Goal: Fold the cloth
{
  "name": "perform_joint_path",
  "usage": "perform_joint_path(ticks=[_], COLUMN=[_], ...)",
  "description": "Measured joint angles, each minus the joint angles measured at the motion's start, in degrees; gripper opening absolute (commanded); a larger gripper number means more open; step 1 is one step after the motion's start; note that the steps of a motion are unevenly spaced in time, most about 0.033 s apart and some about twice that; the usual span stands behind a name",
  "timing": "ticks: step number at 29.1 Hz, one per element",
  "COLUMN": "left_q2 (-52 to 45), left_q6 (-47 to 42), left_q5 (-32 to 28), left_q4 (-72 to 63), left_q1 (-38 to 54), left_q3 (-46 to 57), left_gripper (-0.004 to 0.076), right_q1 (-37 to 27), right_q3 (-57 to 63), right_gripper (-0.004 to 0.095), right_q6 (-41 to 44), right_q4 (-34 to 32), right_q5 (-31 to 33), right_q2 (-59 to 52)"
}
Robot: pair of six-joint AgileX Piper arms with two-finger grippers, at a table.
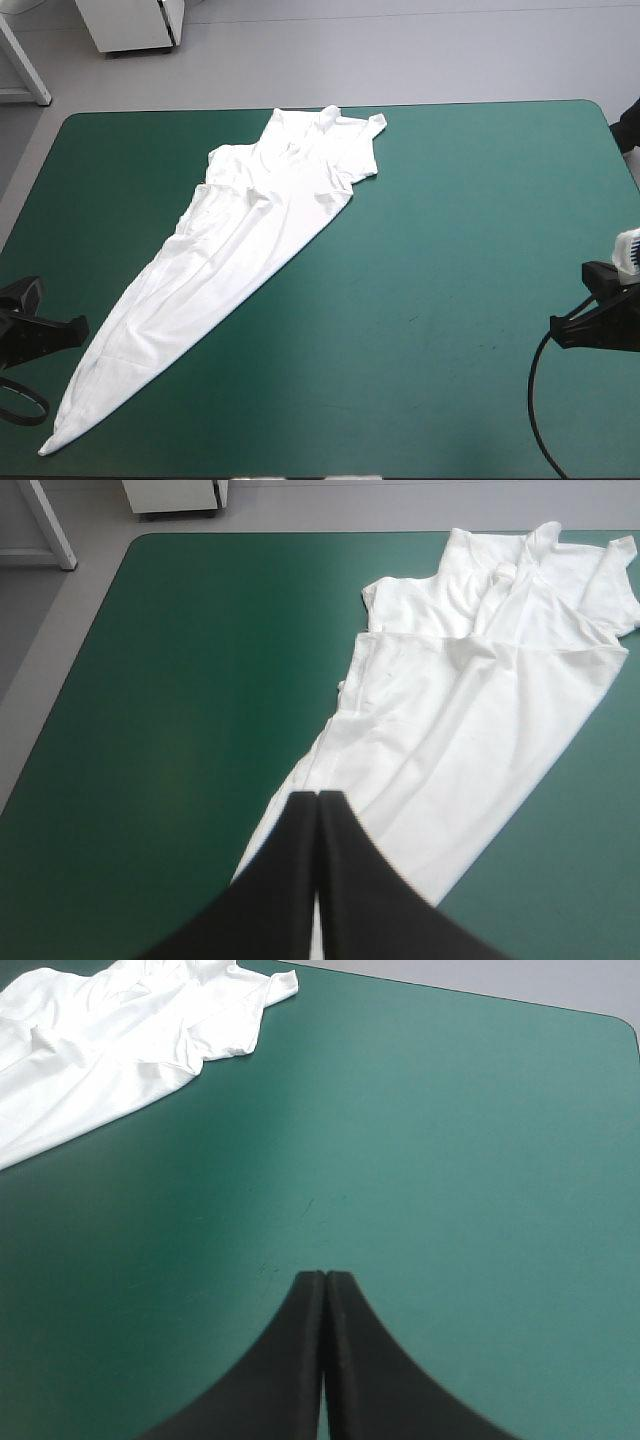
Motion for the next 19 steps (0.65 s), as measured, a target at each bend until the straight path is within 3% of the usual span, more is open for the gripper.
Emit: perform_joint_path(ticks=[5,10,13,19], left_q2=[2.76,7.34,11.52,21.35], left_q6=[1.49,9.27,11.04,12.15], left_q5=[0.64,0.49,0.43,0.43], left_q4=[-2.78,-12.19,-15.65,-16.31], left_q1=[0.0,0.0,0.0,0.0], left_q3=[-0.04,-0.93,-3.95,-14.87], left_gripper=[0.0026,0.0259,0.0358,0.0358], right_q1=[0.0,0.0,0.0,0.05], right_q3=[0.0,0.0,-0.04,-0.04], right_gripper=[-0.0013,-0.0013,-0.0013,-0.0013], right_q6=[0.01,1.21,1.27,1.45], right_q4=[0.0,0.0,0.0,-0.2], right_q5=[0.0,0.0,0.0,-2.19], right_q2=[0.0,0.06,0.78,4.2])
